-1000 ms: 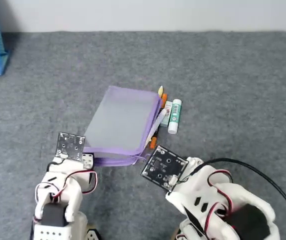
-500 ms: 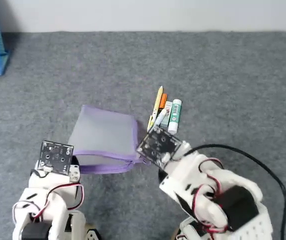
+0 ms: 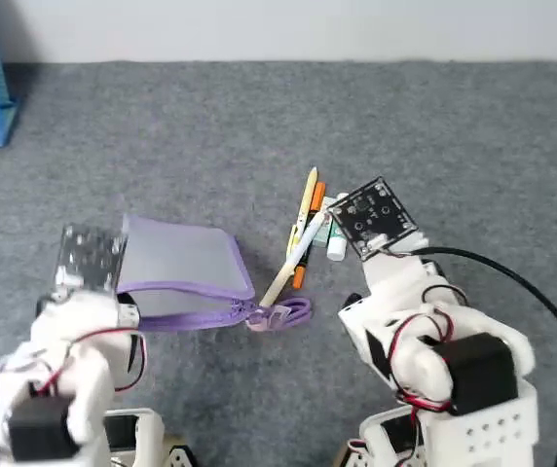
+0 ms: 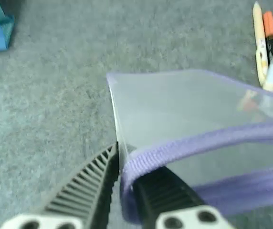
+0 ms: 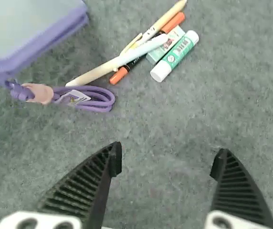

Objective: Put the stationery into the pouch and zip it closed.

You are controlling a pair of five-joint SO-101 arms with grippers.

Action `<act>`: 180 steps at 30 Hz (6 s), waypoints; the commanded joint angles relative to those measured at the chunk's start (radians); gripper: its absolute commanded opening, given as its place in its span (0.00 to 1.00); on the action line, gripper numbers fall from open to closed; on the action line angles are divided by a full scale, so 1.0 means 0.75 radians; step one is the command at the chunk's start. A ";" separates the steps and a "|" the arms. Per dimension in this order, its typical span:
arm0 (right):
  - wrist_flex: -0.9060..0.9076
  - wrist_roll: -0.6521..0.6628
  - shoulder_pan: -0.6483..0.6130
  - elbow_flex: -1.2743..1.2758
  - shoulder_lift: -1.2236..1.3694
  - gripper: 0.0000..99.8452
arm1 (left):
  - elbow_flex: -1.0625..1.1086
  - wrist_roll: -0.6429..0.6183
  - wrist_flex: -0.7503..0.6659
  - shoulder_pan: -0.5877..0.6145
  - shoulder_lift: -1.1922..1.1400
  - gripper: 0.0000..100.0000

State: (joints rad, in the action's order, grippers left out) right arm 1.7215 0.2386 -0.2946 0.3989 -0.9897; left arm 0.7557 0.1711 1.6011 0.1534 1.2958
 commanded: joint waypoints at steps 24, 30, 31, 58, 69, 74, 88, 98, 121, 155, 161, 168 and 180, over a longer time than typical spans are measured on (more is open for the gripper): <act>-0.709 -0.194 0.199 -0.248 1.196 0.21 | -0.386 -0.190 0.203 0.023 -0.233 0.01; -0.862 -0.272 0.171 -0.485 1.587 0.21 | -0.384 -0.233 0.203 0.023 -0.229 0.01; -0.883 -0.270 0.167 -0.522 1.646 0.21 | -0.384 -0.233 0.203 0.023 -0.229 0.01; -0.674 -0.178 0.332 -1.000 2.280 0.12 | -0.382 -0.235 0.205 0.018 -0.229 0.01; -0.457 -0.174 0.339 -1.000 2.110 0.01 | -0.382 -0.235 0.205 0.020 -0.229 0.01; -0.230 -0.176 0.339 -0.998 1.893 0.02 | -0.382 -0.235 0.205 0.020 -0.229 0.01; 0.089 -0.182 0.304 -0.669 1.253 0.01 | -0.371 -0.235 0.205 0.023 -0.229 0.01; -0.030 -0.348 0.177 -0.151 0.377 0.01 | -0.347 -0.235 0.203 0.023 -0.229 0.01; -0.981 -0.606 -0.619 0.346 -0.637 0.01 | -0.343 -0.235 0.203 0.023 -0.229 0.01; -2.609 -0.303 -0.832 1.109 -0.234 0.01 | -0.343 -0.237 0.203 0.023 -0.229 0.01; -2.638 -0.301 -0.770 1.182 -0.140 0.01 | -0.343 -0.237 0.203 0.023 -0.229 0.01; -2.542 -0.301 -0.774 1.270 -0.226 0.19 | -0.341 -0.237 0.203 0.023 -0.229 0.01; -1.525 -0.532 -0.562 0.917 -0.725 0.12 | -0.341 -0.237 0.203 0.020 -0.229 0.01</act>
State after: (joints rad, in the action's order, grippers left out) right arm 0.3805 -0.1066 -0.7994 1.2045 -1.4791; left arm 0.5209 0.0054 1.7346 0.1672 1.1208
